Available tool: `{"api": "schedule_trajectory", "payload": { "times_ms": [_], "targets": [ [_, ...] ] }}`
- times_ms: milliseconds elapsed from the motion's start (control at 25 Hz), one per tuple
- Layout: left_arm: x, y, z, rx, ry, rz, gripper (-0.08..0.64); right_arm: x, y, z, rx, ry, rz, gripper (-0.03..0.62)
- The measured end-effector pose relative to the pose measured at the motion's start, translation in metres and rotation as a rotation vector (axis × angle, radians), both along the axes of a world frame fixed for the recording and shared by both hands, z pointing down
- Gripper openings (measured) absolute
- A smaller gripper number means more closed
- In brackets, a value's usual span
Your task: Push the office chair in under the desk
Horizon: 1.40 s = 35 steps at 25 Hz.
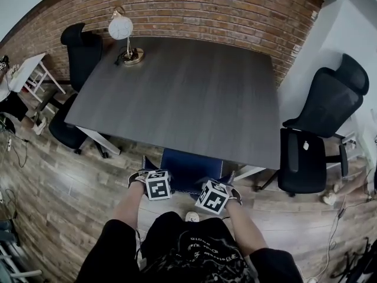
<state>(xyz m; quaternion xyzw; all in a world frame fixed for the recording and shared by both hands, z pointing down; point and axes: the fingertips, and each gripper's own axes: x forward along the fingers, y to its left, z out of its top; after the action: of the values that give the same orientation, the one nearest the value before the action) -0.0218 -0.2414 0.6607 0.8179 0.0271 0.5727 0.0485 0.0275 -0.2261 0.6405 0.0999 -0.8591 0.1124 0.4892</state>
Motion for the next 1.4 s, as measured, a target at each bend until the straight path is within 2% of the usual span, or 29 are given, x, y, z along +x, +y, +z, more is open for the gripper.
{"api": "schedule_trajectory", "payload": {
  "times_ms": [440, 1400],
  "targets": [
    [0.0, -0.009, 0.0, -0.01, 0.005, 0.006, 0.156, 0.001, -0.009, 0.001, 0.001, -0.006, 0.003, 0.126],
    [0.008, -0.051, 0.0, 0.02, 0.012, 0.033, 0.153, 0.007, -0.052, 0.001, 0.046, 0.001, 0.036, 0.124]
  ]
}}
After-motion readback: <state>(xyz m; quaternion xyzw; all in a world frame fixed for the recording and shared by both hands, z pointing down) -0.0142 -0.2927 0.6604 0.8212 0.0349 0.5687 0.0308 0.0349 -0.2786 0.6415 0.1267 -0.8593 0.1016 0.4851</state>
